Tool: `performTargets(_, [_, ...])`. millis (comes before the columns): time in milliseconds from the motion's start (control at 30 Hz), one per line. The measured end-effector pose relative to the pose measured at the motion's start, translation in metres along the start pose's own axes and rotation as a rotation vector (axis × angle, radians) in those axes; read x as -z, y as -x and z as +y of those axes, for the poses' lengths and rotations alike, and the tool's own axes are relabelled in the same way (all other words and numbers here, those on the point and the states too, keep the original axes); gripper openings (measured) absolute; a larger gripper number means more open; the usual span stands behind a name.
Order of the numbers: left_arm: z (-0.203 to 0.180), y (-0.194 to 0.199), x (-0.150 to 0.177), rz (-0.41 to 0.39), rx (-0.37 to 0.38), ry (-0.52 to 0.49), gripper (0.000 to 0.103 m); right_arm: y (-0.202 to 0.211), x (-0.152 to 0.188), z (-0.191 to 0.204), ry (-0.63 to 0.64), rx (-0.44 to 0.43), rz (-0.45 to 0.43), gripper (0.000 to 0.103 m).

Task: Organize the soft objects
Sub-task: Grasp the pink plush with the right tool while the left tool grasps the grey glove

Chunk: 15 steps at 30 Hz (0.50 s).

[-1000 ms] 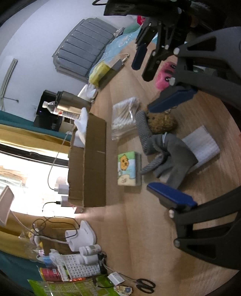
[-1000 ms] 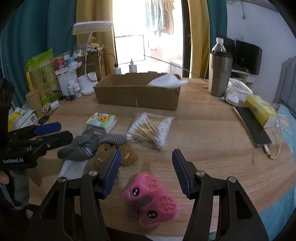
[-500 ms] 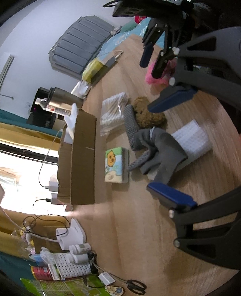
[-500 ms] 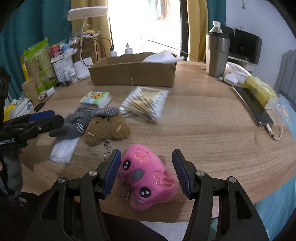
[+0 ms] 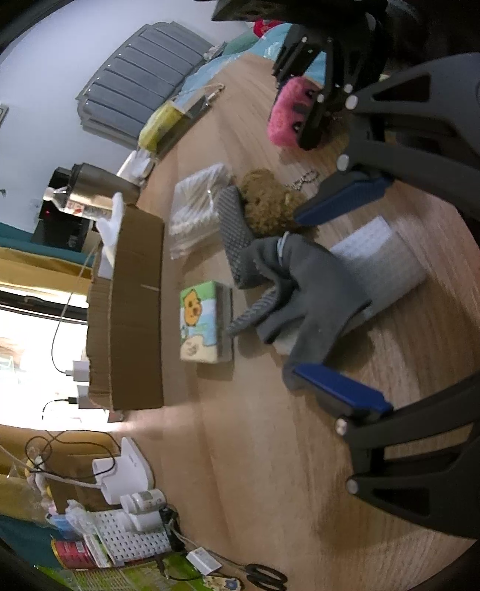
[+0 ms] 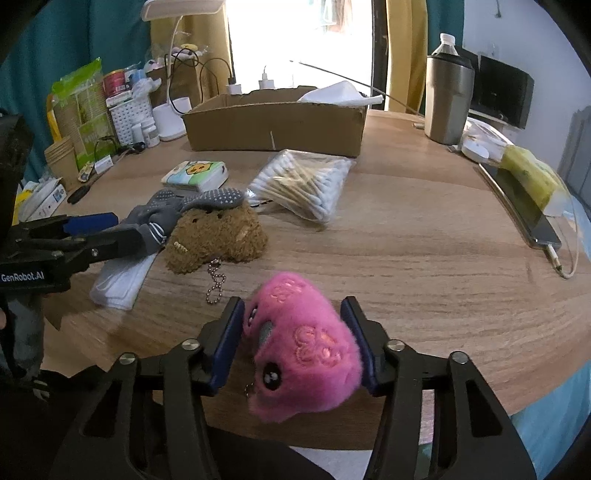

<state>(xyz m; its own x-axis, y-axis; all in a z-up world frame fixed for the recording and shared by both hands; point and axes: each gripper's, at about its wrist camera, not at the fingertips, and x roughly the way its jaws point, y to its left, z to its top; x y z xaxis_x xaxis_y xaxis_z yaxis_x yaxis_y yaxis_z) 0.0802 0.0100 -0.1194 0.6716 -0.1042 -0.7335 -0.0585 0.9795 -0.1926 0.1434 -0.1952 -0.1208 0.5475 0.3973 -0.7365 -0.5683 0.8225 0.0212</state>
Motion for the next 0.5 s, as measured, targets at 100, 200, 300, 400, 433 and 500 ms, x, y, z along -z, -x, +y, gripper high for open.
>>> performTargets(100, [-0.002,-0.003,-0.001,0.003,-0.010,-0.019,0.079,-0.001,-0.001,-0.001,0.005,0.000,-0.002,0.048])
performTargets(200, [-0.006,-0.005,-0.002,-0.001,-0.023,-0.047,0.079,-0.002,-0.002,-0.003,-0.002,-0.002,-0.006,0.046])
performTargets(300, [-0.009,-0.007,-0.003,-0.006,-0.031,-0.072,0.079,-0.003,-0.004,-0.005,-0.004,0.006,-0.011,0.045])
performTargets(400, [-0.012,-0.007,-0.005,-0.025,-0.037,-0.090,0.078,-0.002,-0.007,-0.007,-0.009,0.007,-0.019,0.043])
performTargets(433, [-0.012,-0.007,-0.005,-0.026,-0.040,-0.098,0.076,-0.002,-0.008,-0.008,-0.010,0.008,-0.021,0.043])
performTargets(500, [-0.014,-0.009,-0.004,-0.021,-0.040,-0.113,0.060,-0.003,-0.010,-0.009,-0.012,0.007,-0.024,0.042])
